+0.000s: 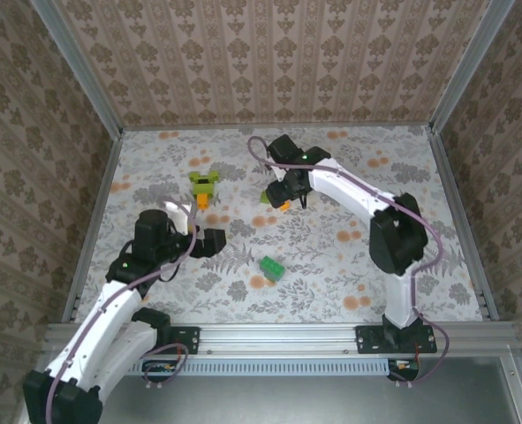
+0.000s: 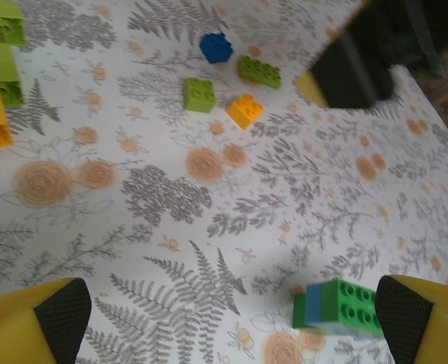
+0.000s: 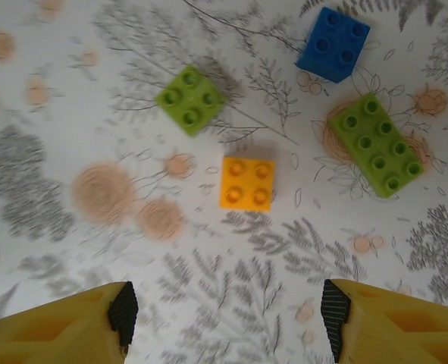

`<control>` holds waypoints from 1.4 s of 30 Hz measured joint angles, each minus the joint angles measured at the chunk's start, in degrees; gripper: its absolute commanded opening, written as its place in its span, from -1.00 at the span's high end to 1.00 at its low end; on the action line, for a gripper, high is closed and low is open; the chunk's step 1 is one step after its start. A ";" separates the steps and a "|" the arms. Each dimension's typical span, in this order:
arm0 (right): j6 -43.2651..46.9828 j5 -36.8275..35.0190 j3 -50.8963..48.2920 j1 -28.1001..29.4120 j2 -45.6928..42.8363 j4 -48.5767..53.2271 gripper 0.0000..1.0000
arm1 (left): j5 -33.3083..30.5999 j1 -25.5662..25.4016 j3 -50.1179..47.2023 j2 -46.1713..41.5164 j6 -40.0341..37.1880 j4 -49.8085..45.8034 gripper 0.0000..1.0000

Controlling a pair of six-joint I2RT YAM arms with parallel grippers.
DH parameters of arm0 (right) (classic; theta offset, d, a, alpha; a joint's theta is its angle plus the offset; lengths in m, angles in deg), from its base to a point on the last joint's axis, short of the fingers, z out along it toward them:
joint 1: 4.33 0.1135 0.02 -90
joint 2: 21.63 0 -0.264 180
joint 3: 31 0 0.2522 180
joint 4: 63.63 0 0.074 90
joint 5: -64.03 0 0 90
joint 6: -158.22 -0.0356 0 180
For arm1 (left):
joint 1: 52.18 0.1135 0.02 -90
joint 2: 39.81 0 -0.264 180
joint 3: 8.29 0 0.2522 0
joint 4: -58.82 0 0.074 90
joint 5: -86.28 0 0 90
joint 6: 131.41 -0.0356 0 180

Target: Assemble a carrot with lego

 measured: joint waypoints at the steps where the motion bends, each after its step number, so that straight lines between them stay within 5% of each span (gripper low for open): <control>1: 0.02 0.17 1.01 -0.55 1.66 0.04 -0.35 | -0.17 -0.68 -0.63 -0.83 -0.20 0.15 -1.00; 14: 1.03 4.04 7.04 -3.41 13.60 1.14 -0.32 | -1.73 -9.09 -2.51 -2.95 -2.71 2.08 -1.00; 42: 0.55 6.60 6.43 -3.23 14.67 1.49 0.34 | -4.28 -9.99 -2.51 -2.01 -3.67 2.08 -1.00</control>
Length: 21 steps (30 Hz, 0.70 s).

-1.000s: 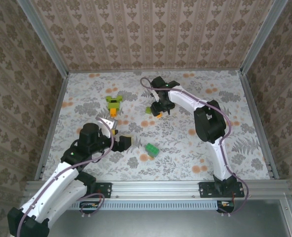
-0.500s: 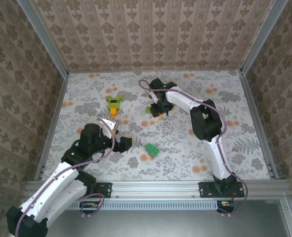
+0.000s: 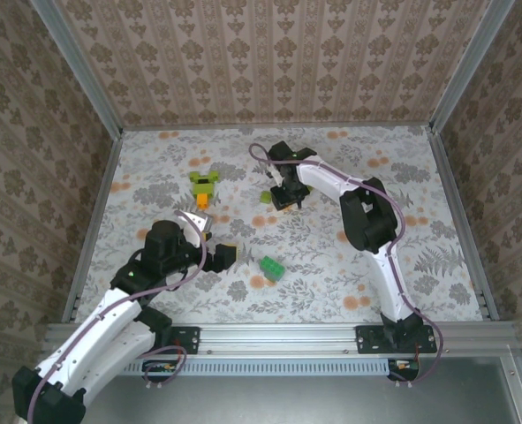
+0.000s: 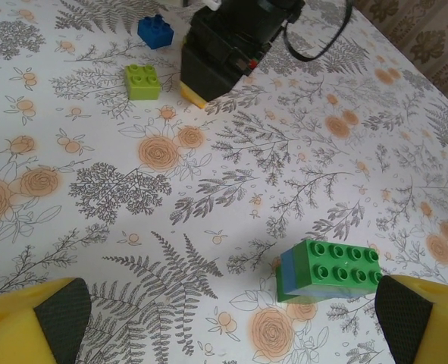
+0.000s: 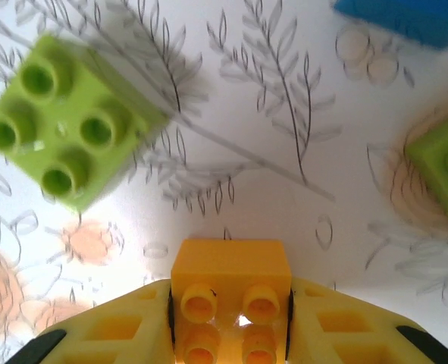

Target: Assemble a carrot with lego

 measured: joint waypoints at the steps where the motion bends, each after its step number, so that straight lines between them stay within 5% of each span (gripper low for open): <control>1: 0.00 0.04 -1.70 0.09 -1.44 0.00 0.33 | -0.04 0.00 0.00 0.09 -0.02 0.00 -1.00; 11: 0.04 4.37 -20.81 5.31 -29.44 1.40 0.33 | -0.44 -0.31 0.02 1.40 -0.42 0.00 -1.00; 21: -0.26 5.88 -25.51 19.98 -32.79 3.19 0.34 | -0.85 -0.63 0.02 1.38 -0.59 -0.02 -1.00</control>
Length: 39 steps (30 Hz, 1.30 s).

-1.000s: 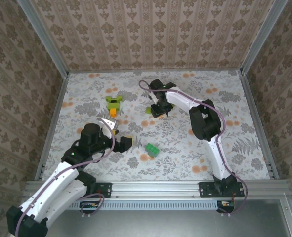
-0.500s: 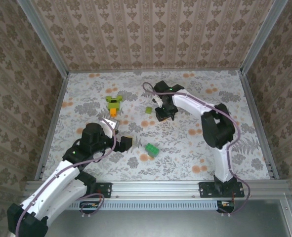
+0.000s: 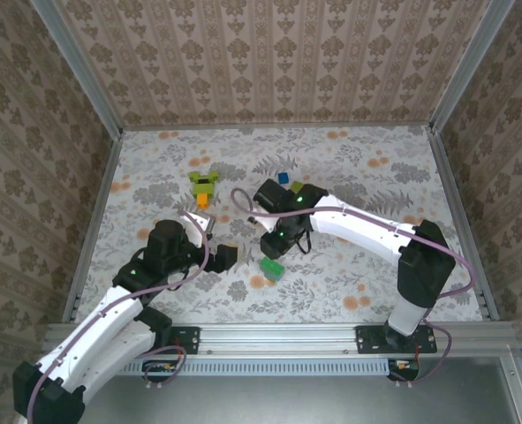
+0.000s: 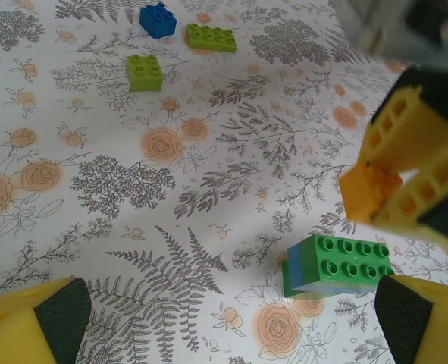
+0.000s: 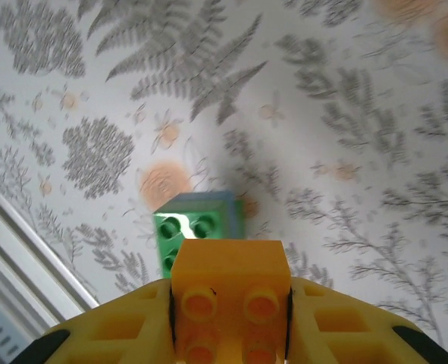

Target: Assemble a carrot with lego

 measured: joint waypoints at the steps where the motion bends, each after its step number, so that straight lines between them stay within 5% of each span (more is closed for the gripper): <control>1: -0.04 0.00 -0.31 0.63 0.00 0.13 0.34 | -0.02 0.00 0.00 0.00 -0.02 0.00 -1.00; 39: 3.98 0.04 -3.85 2.10 1.44 -1.25 0.33 | -0.66 -0.42 0.00 0.02 -0.28 -0.07 -1.00</control>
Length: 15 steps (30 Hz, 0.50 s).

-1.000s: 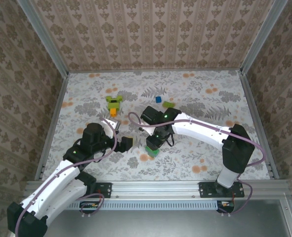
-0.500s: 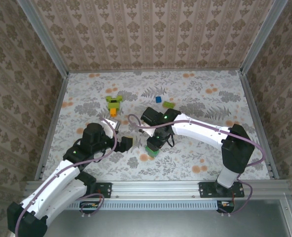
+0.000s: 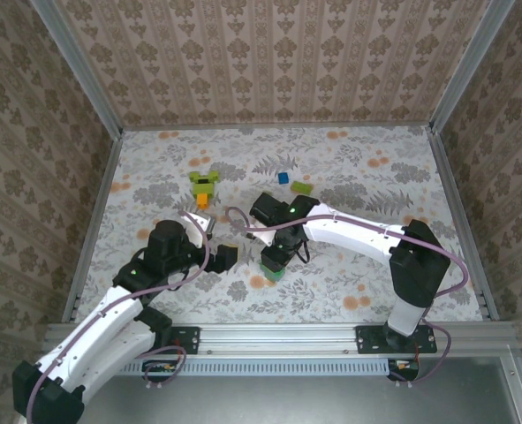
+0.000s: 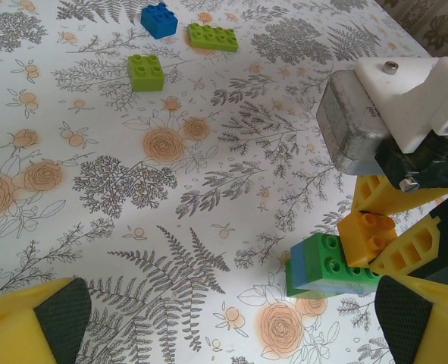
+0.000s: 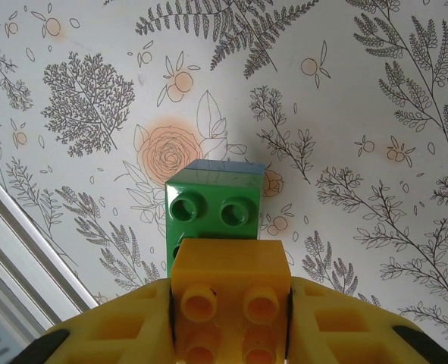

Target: Assemble a carrot with lego

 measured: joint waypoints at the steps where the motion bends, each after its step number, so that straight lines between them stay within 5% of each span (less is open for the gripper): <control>1: 0.02 0.00 0.00 0.00 0.00 0.00 0.33 | 0.00 0.00 0.00 0.00 0.00 0.00 -1.00; 15: 0.24 -0.04 0.00 1.51 0.22 -0.02 0.33 | 0.00 -0.02 0.00 0.00 -0.02 -0.09 -1.00</control>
